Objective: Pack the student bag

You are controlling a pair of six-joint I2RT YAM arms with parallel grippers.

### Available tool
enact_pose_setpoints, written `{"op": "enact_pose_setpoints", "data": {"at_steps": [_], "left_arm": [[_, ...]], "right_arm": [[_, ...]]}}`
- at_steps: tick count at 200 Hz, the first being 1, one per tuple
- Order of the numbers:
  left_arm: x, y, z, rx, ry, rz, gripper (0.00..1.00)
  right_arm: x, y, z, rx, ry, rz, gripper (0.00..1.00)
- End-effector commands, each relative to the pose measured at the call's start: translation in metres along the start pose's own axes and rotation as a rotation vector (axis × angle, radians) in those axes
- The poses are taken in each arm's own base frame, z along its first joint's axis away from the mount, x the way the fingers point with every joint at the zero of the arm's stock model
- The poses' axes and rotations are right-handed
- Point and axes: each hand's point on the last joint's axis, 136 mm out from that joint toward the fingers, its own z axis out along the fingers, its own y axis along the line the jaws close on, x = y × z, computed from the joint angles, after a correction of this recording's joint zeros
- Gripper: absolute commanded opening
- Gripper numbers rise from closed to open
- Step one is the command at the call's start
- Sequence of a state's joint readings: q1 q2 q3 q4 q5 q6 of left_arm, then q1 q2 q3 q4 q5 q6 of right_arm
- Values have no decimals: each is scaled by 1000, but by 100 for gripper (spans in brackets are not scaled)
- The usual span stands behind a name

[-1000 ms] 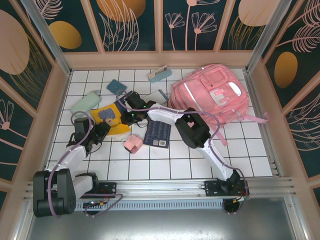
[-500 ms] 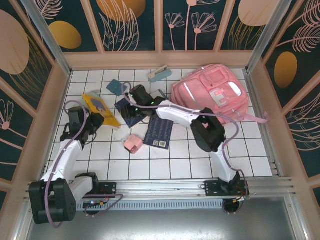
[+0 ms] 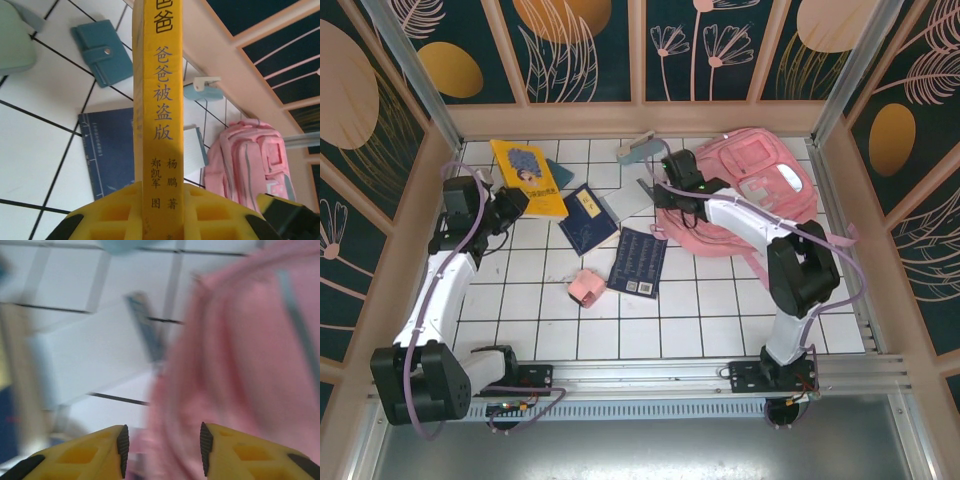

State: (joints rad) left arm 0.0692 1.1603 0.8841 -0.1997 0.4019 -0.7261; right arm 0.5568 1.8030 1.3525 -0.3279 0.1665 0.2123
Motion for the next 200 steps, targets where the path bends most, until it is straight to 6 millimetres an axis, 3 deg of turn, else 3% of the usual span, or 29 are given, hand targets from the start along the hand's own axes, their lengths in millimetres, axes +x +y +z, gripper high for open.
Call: {"op": "enact_pose_setpoints", "data": {"at_steps": [1, 22, 51, 107, 150, 172, 196, 200], "left_arm": [[-22, -45, -7, 152, -52, 72, 0], [-19, -44, -4, 163, -38, 64, 0], [-17, -43, -3, 157, -30, 71, 0], [-11, -38, 0, 139, -14, 92, 0], [-8, -37, 5, 148, 2, 89, 0], [-9, -39, 6, 158, 6, 87, 0], [-10, -48, 4, 185, 12, 91, 0], [-10, -50, 4, 189, 12, 93, 0]], "right_arm": [[17, -59, 0, 221, 41, -103, 48], [25, -73, 9, 242, 67, -112, 53], [34, -86, 25, 285, 119, -111, 53], [49, -75, 39, 208, 151, -93, 58], [55, -79, 44, 229, 172, -86, 58], [68, -88, 53, 270, 206, -98, 52], [75, -88, 56, 246, 218, -76, 33], [75, -88, 56, 244, 219, -73, 25]]}}
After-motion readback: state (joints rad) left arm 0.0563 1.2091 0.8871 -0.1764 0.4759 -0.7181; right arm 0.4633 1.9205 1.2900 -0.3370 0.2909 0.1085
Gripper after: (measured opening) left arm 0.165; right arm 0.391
